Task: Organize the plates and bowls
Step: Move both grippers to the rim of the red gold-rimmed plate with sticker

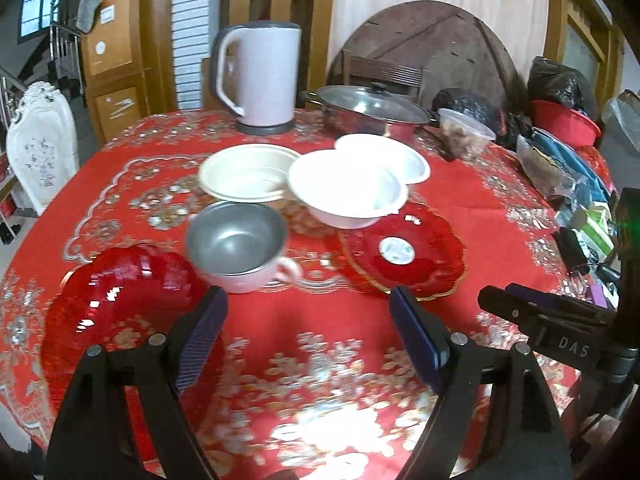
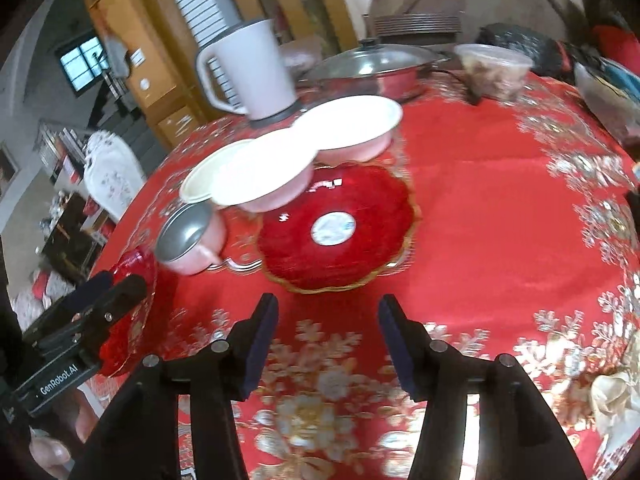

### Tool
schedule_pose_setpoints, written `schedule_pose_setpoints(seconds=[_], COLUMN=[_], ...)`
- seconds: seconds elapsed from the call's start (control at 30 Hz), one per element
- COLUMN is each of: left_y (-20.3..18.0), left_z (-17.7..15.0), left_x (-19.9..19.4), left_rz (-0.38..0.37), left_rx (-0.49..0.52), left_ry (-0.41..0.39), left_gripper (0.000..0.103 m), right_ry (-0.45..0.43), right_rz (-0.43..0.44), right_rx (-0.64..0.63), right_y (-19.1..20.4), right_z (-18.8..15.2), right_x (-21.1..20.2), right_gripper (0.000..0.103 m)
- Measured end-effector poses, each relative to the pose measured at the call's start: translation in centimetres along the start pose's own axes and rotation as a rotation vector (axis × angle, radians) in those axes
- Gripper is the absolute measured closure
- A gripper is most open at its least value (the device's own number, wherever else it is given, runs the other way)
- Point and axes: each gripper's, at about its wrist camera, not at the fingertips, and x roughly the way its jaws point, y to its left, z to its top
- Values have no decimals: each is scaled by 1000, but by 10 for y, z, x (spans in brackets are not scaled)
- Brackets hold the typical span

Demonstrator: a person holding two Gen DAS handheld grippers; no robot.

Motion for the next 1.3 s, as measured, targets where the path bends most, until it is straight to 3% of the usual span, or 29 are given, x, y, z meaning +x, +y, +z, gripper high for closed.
schedule_pose_setpoints(seconds=[0.5, 1.3], left_y=[-44, -55], left_z=[8, 20], left_x=[42, 103], left_rz=[-34, 5], left_rx=[2, -19], left_ry=[76, 168], left_gripper=[20, 20], right_ry=[11, 87], right_rz=[-1, -33], right_rx=[87, 170], right_y=[-38, -71], right_z=[10, 54], right_x=[10, 68], right_gripper=[48, 48])
